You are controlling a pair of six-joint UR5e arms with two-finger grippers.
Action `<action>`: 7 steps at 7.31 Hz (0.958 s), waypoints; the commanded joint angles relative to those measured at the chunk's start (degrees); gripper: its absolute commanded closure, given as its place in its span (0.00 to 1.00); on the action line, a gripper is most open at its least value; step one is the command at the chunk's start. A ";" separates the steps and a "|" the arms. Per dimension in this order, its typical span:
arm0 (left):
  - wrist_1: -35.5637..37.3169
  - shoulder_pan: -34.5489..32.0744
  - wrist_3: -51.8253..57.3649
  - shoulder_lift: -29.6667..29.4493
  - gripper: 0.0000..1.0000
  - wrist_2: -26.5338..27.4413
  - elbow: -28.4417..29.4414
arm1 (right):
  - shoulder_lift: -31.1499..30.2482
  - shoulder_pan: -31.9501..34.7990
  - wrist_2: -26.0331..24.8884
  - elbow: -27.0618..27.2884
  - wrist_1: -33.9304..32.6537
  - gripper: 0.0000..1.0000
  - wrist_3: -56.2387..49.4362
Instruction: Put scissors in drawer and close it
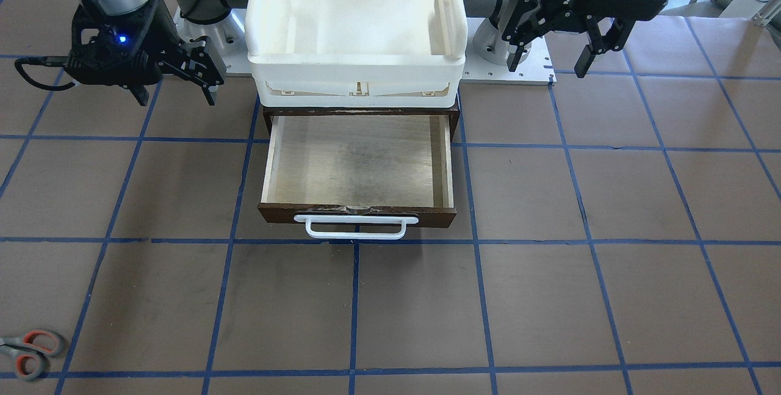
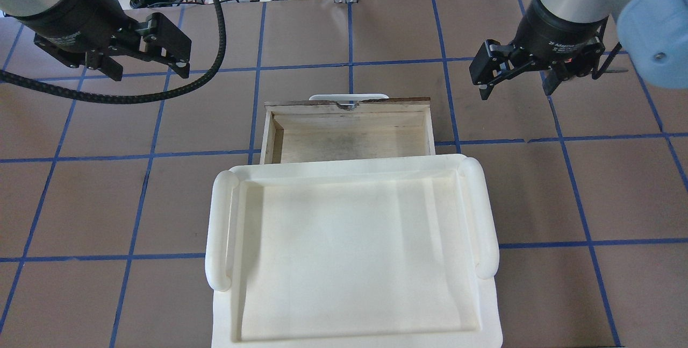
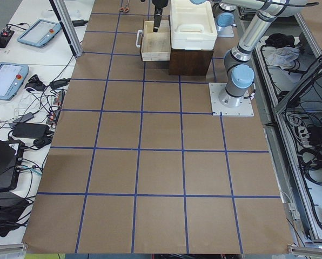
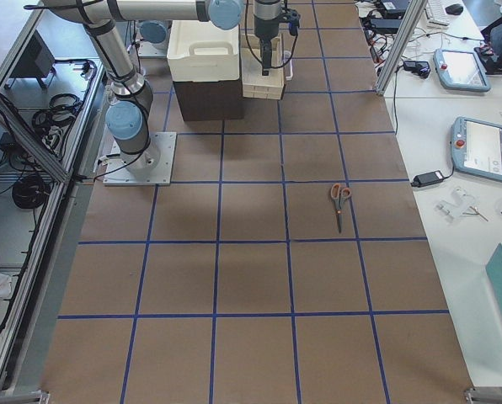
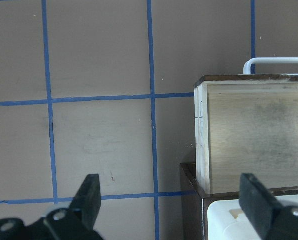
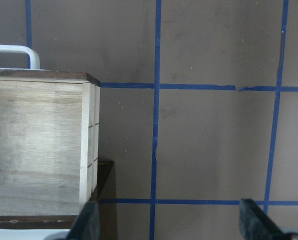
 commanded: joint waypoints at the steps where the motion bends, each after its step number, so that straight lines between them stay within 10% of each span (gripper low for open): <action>1: 0.00 0.10 0.16 -0.06 0.00 0.41 -0.63 | 0.00 0.00 -0.02 0.12 0.04 0.00 -0.12; 7: 0.26 0.01 0.34 -0.32 0.00 1.73 -0.64 | 0.27 -0.44 -0.20 0.30 0.65 0.00 -0.83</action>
